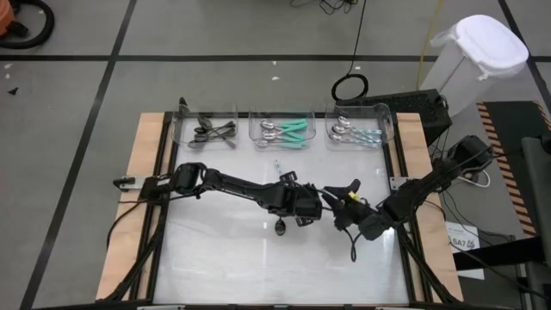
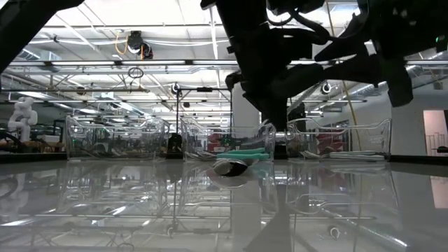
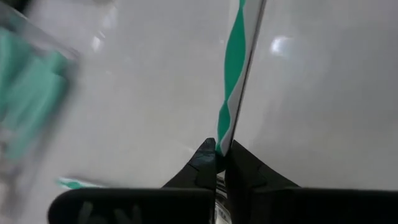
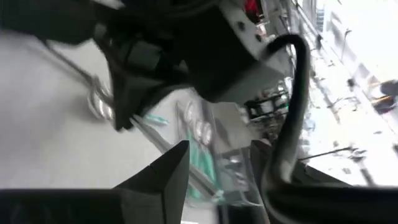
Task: Sort silverware by color (type)
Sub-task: Put the green patterned spoon into the right transparent bin
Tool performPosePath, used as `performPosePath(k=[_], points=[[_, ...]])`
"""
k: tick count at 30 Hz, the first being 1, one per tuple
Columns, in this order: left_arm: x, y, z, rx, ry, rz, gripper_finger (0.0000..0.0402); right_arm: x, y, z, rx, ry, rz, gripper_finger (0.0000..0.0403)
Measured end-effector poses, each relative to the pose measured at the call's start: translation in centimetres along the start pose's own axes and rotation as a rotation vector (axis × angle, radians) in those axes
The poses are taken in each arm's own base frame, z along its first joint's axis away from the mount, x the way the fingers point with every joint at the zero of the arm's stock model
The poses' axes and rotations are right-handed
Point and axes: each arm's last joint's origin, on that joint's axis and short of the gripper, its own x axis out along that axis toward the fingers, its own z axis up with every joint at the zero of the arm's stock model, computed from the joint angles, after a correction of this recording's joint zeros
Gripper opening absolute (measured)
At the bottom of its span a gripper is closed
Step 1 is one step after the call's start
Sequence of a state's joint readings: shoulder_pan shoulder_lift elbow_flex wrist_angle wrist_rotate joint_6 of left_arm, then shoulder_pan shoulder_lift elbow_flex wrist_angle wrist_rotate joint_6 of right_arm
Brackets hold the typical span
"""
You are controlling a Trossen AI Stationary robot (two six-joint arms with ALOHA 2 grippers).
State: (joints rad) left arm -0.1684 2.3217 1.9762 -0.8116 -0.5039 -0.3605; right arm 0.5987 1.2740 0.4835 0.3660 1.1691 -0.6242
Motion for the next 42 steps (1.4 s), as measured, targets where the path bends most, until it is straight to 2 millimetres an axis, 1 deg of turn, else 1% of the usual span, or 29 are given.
performPosePath(k=[6, 12, 15, 18, 22, 26, 32, 35, 42], points=[[-1.0, -1.1, -0.4, 0.176, -0.061, 0.144, 0.0009, -0.6, -1.2, -0.2, 0.199, -0.086, 0.155, 0.0164], [-1.8, -2.0, -0.7, 0.284, -0.114, 0.282, 0.0009, -1.0, -2.4, -0.4, 0.336, -0.099, 0.181, 0.0164], [-2.2, -2.7, -0.9, 0.333, -0.136, 0.311, 0.0009, -0.9, -2.7, -0.6, 0.4, -0.107, 0.234, 0.0164], [-2.5, -3.2, -0.7, 0.343, -0.176, 0.332, 0.0009, -0.6, -2.9, -0.9, 0.453, -0.099, 0.273, 0.0164], [-2.7, -3.3, -0.6, 0.359, -0.188, 0.342, 0.0009, -0.3, -3.0, -1.1, 0.471, -0.085, 0.288, 0.0154], [-2.6, -3.2, -0.6, 0.359, -0.182, 0.346, 0.0009, -0.3, -3.0, -1.1, 0.473, -0.087, 0.292, 0.0121], [-2.6, -3.1, -0.7, 0.362, -0.177, 0.345, 0.0009, -0.3, -2.8, -0.9, 0.495, -0.114, 0.362, 0.0074], [-2.6, -3.1, -0.6, 0.361, -0.177, 0.345, 0.0009, -0.3, -2.8, -0.9, 0.499, -0.113, 0.36, 0.0067], [-2.5, -3.1, -0.7, 0.361, -0.173, 0.346, 0.0009, -0.3, -2.9, -0.9, 0.517, -0.114, 0.361, 0.007]])
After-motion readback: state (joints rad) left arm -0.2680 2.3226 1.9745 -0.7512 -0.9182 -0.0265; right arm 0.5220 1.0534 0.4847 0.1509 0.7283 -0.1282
